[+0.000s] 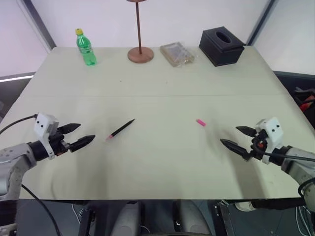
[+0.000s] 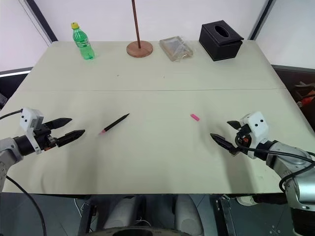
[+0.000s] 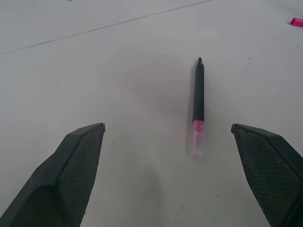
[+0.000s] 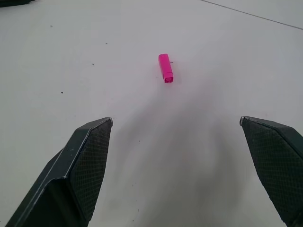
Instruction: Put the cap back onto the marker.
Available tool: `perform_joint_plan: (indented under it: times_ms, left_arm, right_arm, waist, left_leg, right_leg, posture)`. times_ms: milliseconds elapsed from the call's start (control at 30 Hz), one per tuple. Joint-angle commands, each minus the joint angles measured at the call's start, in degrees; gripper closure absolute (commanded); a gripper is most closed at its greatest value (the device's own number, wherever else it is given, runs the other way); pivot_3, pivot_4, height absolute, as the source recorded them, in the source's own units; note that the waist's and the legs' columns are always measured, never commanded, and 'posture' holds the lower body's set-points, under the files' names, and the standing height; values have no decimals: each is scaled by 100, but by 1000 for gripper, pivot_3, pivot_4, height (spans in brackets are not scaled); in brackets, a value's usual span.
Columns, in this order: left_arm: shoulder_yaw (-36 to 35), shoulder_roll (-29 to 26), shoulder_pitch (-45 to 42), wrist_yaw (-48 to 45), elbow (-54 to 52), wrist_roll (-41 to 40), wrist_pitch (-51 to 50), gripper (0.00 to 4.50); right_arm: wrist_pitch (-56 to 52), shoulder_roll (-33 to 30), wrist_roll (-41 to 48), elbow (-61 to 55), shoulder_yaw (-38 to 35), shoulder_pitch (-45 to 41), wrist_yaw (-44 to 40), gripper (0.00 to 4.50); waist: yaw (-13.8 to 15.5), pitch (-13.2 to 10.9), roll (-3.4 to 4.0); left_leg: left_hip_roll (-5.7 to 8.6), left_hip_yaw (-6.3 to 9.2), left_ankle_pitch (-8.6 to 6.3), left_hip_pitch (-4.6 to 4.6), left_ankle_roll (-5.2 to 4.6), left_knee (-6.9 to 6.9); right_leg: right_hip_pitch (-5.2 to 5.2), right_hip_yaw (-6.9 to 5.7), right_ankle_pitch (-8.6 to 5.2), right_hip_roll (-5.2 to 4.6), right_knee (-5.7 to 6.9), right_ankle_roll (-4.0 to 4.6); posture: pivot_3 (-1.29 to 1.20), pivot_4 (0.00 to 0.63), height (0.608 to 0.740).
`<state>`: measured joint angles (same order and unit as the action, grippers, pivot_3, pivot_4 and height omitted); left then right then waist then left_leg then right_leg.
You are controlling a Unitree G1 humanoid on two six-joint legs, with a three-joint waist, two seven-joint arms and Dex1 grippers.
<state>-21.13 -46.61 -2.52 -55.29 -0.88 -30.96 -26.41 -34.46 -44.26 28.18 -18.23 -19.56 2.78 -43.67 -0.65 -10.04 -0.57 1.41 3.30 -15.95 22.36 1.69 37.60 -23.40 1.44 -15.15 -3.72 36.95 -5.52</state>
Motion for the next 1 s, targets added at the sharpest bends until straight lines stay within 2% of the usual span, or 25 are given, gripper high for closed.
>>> perform_joint_plan:
  times_ms: [33, 200, 400, 700, 1000]
  left_arm:
    - [-100, -35, -71, -50, -45, 3, 176, 0]
    - [-71, -27, -112, -160, -4, -5, 280, 0]
    - [408, 291, -544, -378, 366, 217, 777, 0]
    - [1351, 801, -1404, -678, 1541, 980, 1839, 0]
    - [1887, 1497, -2286, -426, 2794, 1698, 2853, 0]
  right_arm:
    - [117, -42, -18, -75, -63, -46, -7, 41]
    - [114, -38, -35, -95, -69, -27, -4, 41]
    - [155, -9, -108, -15, 38, -110, 17, 41]
    - [122, -73, -146, 2, 116, -267, 18, 41]
    - [123, 44, -179, -176, 58, -137, 170, 41]
  waist:
    - [1, 0, 0]
    - [0, 0, 0]
    - [10, 0, 1]
    - [4, 1, 0]
    - [9, 1, -1]
  left_leg:
    - [0, 0, 0, 0, 0, 0]
    - [0, 0, 0, 0, 0, 0]
    - [2, 0, 0, -1, 0, 3]
    - [4, -1, 0, -1, 0, 6]
    - [7, -1, 0, 1, -1, 14]
  right_leg:
    - [0, 0, 0, 0, 0, 0]
    - [0, 0, 0, 1, 0, 0]
    - [4, -2, 0, 4, 1, 0]
    - [2, -2, 1, 13, 4, -3]
    - [4, -5, 2, 14, 8, -4]
  posture:
    - [0, 150, 740]
    - [0, 150, 740]
    - [0, 150, 740]
    - [0, 150, 740]
    - [0, 150, 740]
